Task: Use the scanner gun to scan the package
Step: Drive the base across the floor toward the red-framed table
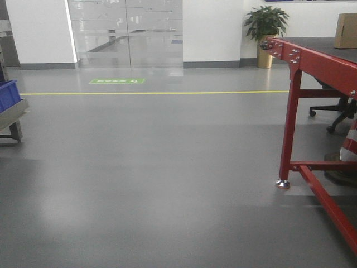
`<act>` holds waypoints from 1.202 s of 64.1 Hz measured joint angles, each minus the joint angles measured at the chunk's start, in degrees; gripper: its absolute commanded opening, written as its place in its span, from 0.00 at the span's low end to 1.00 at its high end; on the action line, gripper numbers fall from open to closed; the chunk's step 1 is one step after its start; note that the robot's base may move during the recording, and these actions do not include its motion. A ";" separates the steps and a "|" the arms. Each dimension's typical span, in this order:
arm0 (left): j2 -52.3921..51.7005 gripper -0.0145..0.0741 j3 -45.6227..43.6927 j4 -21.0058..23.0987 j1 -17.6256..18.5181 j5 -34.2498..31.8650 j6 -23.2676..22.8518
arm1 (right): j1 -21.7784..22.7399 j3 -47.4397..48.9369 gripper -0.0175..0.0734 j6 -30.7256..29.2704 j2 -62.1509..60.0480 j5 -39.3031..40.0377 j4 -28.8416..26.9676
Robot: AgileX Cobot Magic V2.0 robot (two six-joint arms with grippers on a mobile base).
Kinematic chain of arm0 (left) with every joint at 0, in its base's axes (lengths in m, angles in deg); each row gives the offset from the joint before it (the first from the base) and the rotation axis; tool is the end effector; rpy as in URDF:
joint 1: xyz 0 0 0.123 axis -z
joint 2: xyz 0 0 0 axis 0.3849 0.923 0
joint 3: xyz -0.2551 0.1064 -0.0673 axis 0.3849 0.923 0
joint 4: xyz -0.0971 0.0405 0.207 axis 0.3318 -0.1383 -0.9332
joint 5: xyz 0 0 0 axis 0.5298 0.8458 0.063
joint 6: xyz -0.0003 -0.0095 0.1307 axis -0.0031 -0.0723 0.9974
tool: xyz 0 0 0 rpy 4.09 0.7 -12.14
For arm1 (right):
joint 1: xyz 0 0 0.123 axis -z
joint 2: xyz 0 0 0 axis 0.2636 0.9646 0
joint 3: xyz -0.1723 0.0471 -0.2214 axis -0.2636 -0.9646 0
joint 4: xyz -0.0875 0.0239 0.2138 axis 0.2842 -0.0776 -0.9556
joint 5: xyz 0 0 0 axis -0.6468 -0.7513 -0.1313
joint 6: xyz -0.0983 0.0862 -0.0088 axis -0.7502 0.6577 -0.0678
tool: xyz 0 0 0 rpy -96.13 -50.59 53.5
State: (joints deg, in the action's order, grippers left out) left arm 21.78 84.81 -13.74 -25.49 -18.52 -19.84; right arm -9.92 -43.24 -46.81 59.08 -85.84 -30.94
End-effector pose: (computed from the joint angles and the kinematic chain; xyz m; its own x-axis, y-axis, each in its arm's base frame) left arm 0.0777 0.0046 0.2051 -0.0002 0.0635 -0.9980 -0.0547 0.9965 0.0634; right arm 0.0772 -0.0059 0.1997 -0.0370 0.0812 -0.9960 0.0867 0.9932 0.0778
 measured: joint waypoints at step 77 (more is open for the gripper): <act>0.00 0.04 0.00 0.00 0.00 0.00 0.00 | -0.12 0.00 0.02 0.00 0.00 0.12 0.00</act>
State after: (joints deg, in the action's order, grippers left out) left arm 21.78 84.81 -13.74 -25.49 -18.52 -19.84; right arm -10.04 -43.24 -46.81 59.08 -85.71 -30.94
